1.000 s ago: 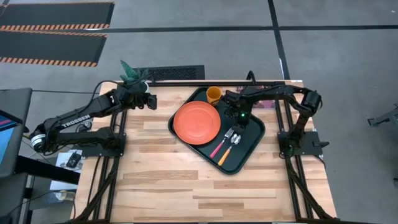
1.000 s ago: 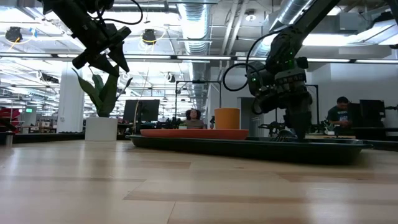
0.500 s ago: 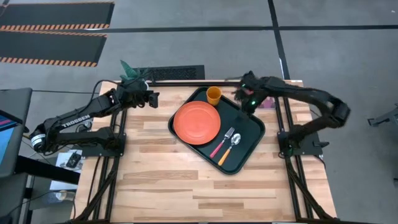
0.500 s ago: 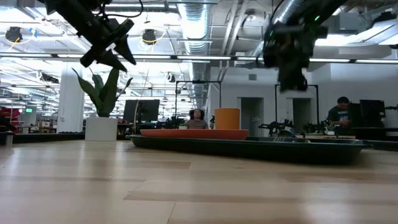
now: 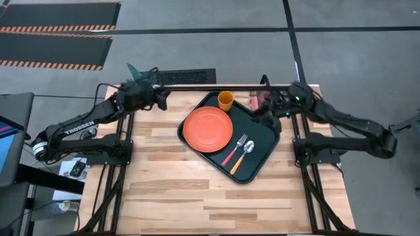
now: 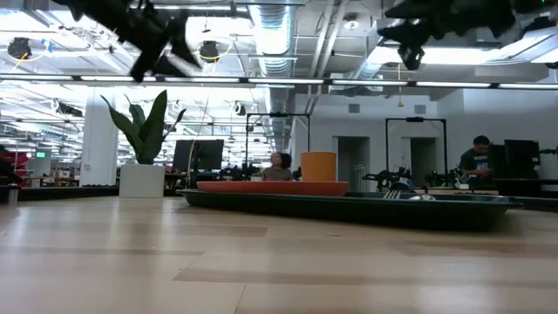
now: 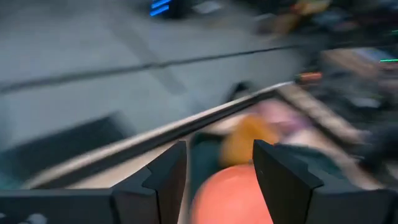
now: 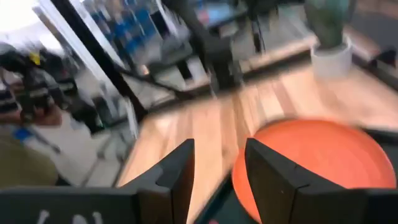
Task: Pick and place plate/cup/fork/spoon on tray
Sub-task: Return to Home Position
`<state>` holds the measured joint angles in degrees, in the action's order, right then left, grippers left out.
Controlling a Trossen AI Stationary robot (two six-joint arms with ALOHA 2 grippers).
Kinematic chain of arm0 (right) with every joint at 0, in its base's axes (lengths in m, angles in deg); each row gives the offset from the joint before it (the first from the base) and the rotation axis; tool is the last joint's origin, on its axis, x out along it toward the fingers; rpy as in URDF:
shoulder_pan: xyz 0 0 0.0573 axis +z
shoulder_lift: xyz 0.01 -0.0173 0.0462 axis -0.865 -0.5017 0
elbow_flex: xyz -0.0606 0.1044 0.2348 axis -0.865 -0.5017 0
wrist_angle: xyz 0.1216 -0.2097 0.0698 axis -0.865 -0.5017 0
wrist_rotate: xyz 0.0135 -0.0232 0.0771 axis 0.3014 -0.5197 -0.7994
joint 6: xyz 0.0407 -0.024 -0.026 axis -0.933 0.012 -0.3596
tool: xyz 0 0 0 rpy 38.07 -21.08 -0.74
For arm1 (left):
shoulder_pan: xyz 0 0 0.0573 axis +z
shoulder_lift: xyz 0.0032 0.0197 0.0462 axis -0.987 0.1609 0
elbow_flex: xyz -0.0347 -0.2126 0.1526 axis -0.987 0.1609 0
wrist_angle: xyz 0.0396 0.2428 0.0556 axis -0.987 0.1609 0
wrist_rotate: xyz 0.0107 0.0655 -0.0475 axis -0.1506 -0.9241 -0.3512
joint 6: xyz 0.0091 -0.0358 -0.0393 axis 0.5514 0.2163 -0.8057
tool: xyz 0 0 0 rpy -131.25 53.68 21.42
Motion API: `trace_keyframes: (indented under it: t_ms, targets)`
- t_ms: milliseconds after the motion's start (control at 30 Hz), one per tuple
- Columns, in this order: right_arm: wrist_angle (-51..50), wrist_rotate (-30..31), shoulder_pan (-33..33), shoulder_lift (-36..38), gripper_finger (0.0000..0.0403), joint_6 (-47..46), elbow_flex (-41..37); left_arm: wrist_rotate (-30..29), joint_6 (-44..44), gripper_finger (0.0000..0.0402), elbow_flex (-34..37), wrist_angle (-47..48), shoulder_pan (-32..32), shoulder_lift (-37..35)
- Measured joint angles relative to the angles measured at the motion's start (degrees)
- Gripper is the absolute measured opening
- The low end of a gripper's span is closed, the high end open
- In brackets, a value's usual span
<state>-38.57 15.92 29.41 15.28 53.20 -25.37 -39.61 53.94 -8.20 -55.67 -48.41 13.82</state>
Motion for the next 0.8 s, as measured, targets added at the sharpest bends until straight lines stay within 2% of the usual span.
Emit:
trace_keyframes:
  t_ms: [133, 267, 400, 467, 567, 700, 800]
  targets:
    - [14.11, -0.02, -2.72, 9.7, 0.0164, -9.92, -12.83, 12.74, 4.97, 0.0171, 0.0, -9.07, 1.27, -1.63]
    - [28.7, -0.15, -4.88, 19.96, 0.0163, -17.44, -22.39, 20.86, 5.5, 0.0171, 0.27, -10.57, 5.03, -3.57]
    - [32.02, 7.17, -2.95, 31.37, 0.0164, -22.63, -29.97, 28.5, 3.41, 0.0171, 4.29, -11.65, 9.09, -6.31]
    - [32.2, 13.44, 0.84, 35.39, 0.0164, -24.4, -33.47, 31.2, 0.84, 0.0171, 7.7, -12.7, 9.98, -8.07]
    - [34.86, 22.0, 9.71, 36.8, 0.0162, -23.71, -37.44, 33.12, -2.99, 0.0171, 13.35, -15.53, 10.1, -11.02]
    - [38.43, 36.61, 24.08, 35.68, 0.0163, -17.97, -38.95, 33.97, -7.5, 0.0171, 19.88, -19.77, 10.1, -16.84]
    - [39.64, 45.76, 33.21, 32.84, 0.0165, -10.05, -39.04, 34.13, -8.93, 0.0171, 23.34, -19.9, 10.14, -22.25]
